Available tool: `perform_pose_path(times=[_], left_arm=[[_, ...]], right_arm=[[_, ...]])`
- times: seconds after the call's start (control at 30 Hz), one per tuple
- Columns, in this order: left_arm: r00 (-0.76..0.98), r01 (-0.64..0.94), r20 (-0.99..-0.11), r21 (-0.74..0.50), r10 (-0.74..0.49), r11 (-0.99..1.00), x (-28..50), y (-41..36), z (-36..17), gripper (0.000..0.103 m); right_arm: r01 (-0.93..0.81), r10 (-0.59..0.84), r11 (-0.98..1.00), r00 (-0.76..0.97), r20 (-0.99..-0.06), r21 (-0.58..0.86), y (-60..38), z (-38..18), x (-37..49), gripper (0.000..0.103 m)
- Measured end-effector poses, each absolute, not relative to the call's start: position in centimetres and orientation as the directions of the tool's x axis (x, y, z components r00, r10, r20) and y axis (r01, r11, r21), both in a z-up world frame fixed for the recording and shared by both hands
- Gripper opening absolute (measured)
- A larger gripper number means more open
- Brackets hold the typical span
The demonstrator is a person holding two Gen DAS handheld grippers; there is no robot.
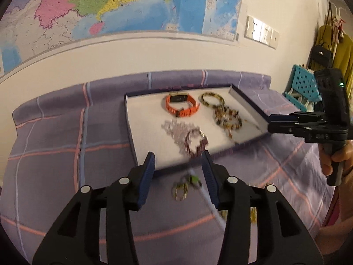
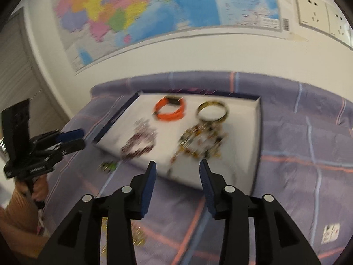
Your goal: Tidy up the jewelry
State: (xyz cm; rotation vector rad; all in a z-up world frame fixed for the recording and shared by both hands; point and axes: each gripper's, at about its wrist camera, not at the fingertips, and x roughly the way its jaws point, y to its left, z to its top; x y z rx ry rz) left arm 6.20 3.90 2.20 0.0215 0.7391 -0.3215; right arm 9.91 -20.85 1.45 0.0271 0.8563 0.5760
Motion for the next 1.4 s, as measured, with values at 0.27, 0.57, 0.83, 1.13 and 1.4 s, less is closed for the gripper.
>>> perform_pose_path(times=[0.27,0.57,0.83,1.13,1.4], left_arm=[[0.647,0.292,-0.705,-0.125,-0.292,0.948,4.1,3.8,-0.4,0.046],[0.616,0.281,-0.731,-0.143,-0.293,0.949,2.6,3.2,-2.0,0.053],[0.6,0.3,-0.735,-0.157,-0.314,0.941,1.9,2.6,-2.3,0.054],[0.587,0.359,-0.734,-0.143,-0.342,0.922,1.2,0.9,-2.4,0.053],[0.55,0.409,-0.764,-0.105,-0.337,0.907,1.8,-1.2,-3.2,0.049]], right_arm=[[-0.534,0.495,0.813,0.42,-0.761,0.234,-18.5,-1.5,4.5,0.048],[-0.624,0.468,0.77,0.41,-0.783,0.134,-14.5,-2.5,2.1,0.068],[-0.614,0.396,0.788,0.457,-0.796,0.039,-13.8,-3.1,2.3,0.041],[-0.563,0.437,0.814,0.432,-0.789,0.142,-16.2,-2.8,3.4,0.013],[-0.518,0.479,0.825,0.426,-0.768,0.227,-17.7,-2.5,3.9,0.006]])
